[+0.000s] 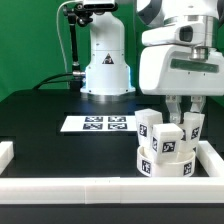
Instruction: Assemble stool
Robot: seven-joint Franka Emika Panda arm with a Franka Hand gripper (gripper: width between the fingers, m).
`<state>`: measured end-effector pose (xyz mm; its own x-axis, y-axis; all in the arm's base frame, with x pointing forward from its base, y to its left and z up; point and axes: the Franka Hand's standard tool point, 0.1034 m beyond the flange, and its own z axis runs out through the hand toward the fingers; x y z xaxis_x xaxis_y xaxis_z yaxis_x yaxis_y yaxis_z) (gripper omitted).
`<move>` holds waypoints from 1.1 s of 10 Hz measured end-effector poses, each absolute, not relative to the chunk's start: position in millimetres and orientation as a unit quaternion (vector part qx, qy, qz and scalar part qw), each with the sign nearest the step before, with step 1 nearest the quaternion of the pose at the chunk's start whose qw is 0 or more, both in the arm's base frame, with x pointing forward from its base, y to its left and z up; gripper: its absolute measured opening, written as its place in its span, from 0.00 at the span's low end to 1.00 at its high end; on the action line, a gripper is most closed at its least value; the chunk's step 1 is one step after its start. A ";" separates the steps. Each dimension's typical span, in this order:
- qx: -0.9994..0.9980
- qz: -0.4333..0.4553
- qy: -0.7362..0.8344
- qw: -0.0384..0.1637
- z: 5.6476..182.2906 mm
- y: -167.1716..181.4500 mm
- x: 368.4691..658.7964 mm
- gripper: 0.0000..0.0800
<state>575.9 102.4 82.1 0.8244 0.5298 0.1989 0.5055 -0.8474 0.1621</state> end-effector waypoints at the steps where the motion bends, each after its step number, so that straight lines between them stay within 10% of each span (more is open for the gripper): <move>1: 0.969 0.129 0.208 0.039 82.8 105.7 576.1 0.45; 11: 0.976 0.130 -0.170 -0.031 81.2 118.1 570.5 0.43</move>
Offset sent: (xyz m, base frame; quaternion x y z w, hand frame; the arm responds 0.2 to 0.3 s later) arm -0.0061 0.0074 0.0015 -0.0192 0.0066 0.2153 0.9763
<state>570.5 118.1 81.2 0.9087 -0.3398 0.2426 -0.3238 -0.9403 -0.1045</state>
